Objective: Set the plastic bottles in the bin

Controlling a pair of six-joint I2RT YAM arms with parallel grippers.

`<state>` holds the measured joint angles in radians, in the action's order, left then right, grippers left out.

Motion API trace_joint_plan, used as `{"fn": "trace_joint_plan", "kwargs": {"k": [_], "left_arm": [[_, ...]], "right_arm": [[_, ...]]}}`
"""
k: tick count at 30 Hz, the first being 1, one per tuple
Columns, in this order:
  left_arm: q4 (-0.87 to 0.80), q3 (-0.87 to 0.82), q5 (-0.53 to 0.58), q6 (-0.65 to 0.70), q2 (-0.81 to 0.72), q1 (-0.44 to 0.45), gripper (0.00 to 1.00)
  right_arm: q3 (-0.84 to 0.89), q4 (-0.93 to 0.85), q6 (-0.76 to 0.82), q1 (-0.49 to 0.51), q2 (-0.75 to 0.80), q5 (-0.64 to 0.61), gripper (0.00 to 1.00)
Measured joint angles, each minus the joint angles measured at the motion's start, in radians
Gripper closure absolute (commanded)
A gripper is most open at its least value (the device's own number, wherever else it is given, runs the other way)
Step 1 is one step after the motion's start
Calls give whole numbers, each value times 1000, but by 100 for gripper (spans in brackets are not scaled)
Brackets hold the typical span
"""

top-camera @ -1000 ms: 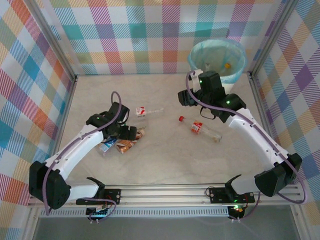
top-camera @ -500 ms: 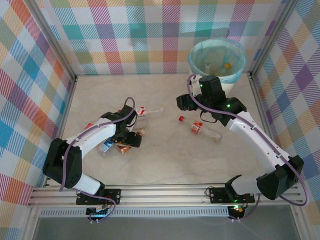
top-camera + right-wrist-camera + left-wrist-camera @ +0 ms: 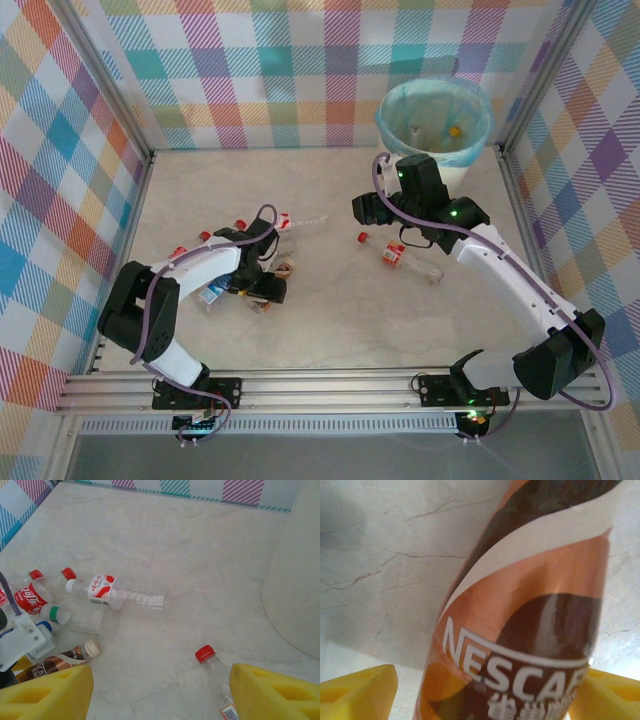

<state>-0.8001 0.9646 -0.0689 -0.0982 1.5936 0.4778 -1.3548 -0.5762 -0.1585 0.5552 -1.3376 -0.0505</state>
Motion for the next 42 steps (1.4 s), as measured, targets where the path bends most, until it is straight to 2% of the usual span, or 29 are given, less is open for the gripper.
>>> {"fn": "trace_joint_plan", "kwargs": {"k": [8,13,18,21,24,30,35,42], "left_arm": [[12,0,-21,-6,15,19,32],[10,0,-34,-6,-2,26,35],[-22,1,-50,0,-122,35,36],[-20,1,-97,14,-258,38,36],[19,1,-171,31,-425,43,36],[183,-7,-313,39,-681,50,36],[294,-8,-392,19,-749,52,38],[422,-7,-440,-34,-784,68,39]], "right_arm": [[0,0,2,0,0,-2,27],[0,-2,2,0,15,-5,27],[-1,-4,2,0,59,-7,26],[0,8,2,0,99,29,25],[18,71,0,0,149,123,22],[73,280,-59,0,201,430,20],[72,399,-149,0,156,635,20],[70,457,-247,27,94,746,23]]}}
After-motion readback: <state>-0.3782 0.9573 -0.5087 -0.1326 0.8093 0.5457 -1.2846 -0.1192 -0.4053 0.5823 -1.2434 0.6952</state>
